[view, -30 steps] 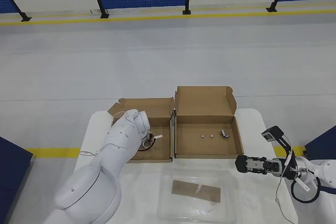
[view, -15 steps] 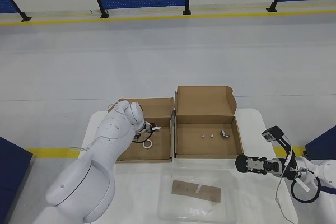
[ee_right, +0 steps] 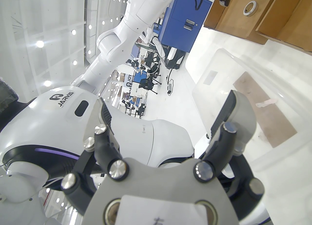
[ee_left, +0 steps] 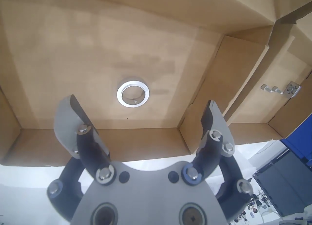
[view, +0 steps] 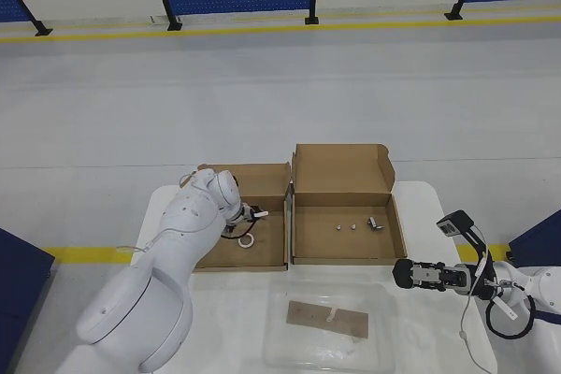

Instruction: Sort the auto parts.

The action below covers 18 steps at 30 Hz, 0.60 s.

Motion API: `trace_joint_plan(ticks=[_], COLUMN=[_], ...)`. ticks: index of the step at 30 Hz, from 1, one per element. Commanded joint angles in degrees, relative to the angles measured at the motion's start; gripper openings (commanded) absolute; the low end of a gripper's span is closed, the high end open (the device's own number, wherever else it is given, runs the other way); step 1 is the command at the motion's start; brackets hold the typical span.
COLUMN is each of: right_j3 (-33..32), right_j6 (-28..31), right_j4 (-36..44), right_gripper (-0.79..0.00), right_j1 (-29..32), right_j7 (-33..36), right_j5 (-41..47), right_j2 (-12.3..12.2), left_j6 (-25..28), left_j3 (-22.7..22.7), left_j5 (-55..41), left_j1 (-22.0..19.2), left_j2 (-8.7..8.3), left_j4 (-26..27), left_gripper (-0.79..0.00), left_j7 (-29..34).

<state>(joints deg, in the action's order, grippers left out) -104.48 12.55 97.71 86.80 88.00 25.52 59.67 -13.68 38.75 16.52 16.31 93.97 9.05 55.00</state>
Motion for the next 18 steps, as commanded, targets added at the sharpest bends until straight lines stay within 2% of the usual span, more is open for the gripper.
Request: trace_joint_plan(ticks=[1,7,13,16,18], right_j3=[0.0,0.0,0.0,0.0,0.0], right_j6=[0.0,0.0,0.0,0.0,0.0], right_j4=[0.0,0.0,0.0,0.0,0.0], right_gripper=[0.000,0.000,0.000,0.000,0.000], right_j1=[0.0,0.0,0.0,0.0,0.0], right_j7=[0.0,0.0,0.0,0.0,0.0], right_j5=[0.0,0.0,0.0,0.0,0.0], right_j2=[0.0,0.0,0.0,0.0,0.0], left_j6=[4.2,15.7,26.1,29.5,29.5], left_j3=[2.5,7.9,13.5,16.3,16.3], left_j5=[-5.0,-14.5,-23.4,-27.4,-27.4], left_j1=[0.0,2.4,7.2,10.7,10.7], left_j2=[-0.89,-3.39,-6.68,-8.44,-8.44], left_j4=[-0.3,0.2,4.1,8.3,8.3], left_gripper=[0.000,0.000,0.000,0.000,0.000], left_j7=[-1.1,1.0,5.7,7.8,7.8])
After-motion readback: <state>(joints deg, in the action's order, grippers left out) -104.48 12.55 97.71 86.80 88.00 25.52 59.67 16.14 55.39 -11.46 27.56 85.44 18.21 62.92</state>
